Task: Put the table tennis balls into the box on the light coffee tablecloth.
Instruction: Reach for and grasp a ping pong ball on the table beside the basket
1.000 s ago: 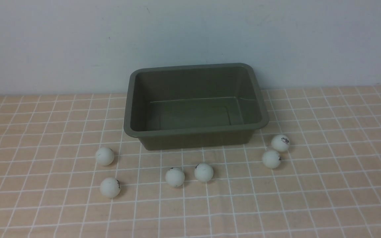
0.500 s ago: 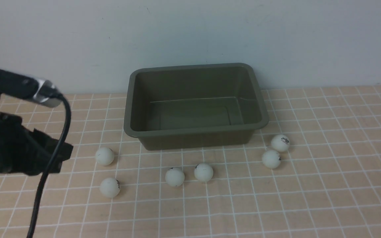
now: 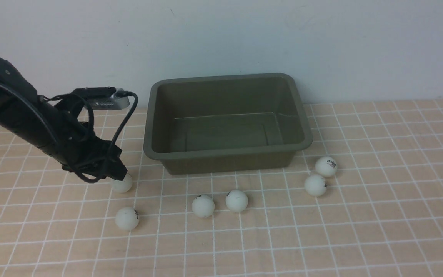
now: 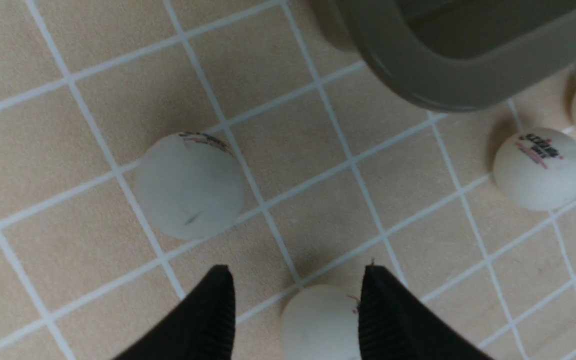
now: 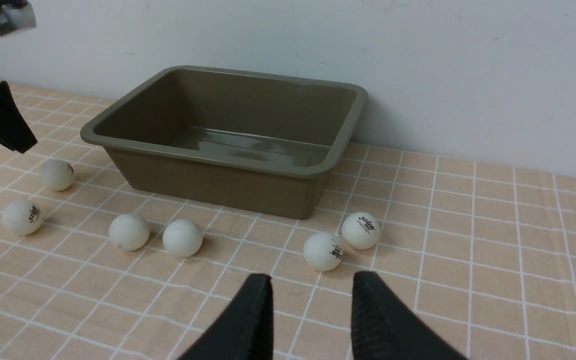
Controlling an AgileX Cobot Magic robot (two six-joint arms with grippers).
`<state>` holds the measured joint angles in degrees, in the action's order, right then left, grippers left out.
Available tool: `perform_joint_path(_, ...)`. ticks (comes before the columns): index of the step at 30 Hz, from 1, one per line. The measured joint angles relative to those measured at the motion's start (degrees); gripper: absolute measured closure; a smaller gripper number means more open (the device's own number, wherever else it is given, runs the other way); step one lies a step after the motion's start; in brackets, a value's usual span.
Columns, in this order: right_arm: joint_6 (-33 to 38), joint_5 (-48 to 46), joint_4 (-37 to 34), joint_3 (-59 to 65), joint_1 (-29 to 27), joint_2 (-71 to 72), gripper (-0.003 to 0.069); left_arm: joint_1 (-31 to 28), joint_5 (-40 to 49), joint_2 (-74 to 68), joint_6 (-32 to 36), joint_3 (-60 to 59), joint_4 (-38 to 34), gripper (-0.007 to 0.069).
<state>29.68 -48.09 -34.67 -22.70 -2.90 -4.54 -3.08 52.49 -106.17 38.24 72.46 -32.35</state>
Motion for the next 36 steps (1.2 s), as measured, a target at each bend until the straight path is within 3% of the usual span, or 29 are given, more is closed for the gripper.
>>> perform_joint_path(9, 0.00, -0.57, 0.00, 0.00, 0.00, 0.00, 0.0447, 0.00, 1.40, -1.81, -1.14, 7.36, 2.49, 0.0334)
perform_joint_path(17, 0.00, -0.62, 0.05, 0.00, 0.00, 0.00, 0.0447, 0.00, 0.97, -1.99, -1.76, 7.59, 8.93, 0.0227)
perform_joint_path(27, 0.00, -0.62, 0.11, 0.00, 0.00, 0.00, 0.0447, 0.00, -0.71, -5.27, -0.15, 7.59, 5.16, 0.0220)
perform_joint_path(36, 0.00, -0.62, 0.17, 0.00, 0.00, 0.00, 0.0447, 4.83, -3.88, -8.94, -0.81, 7.59, 8.62, 0.0220)
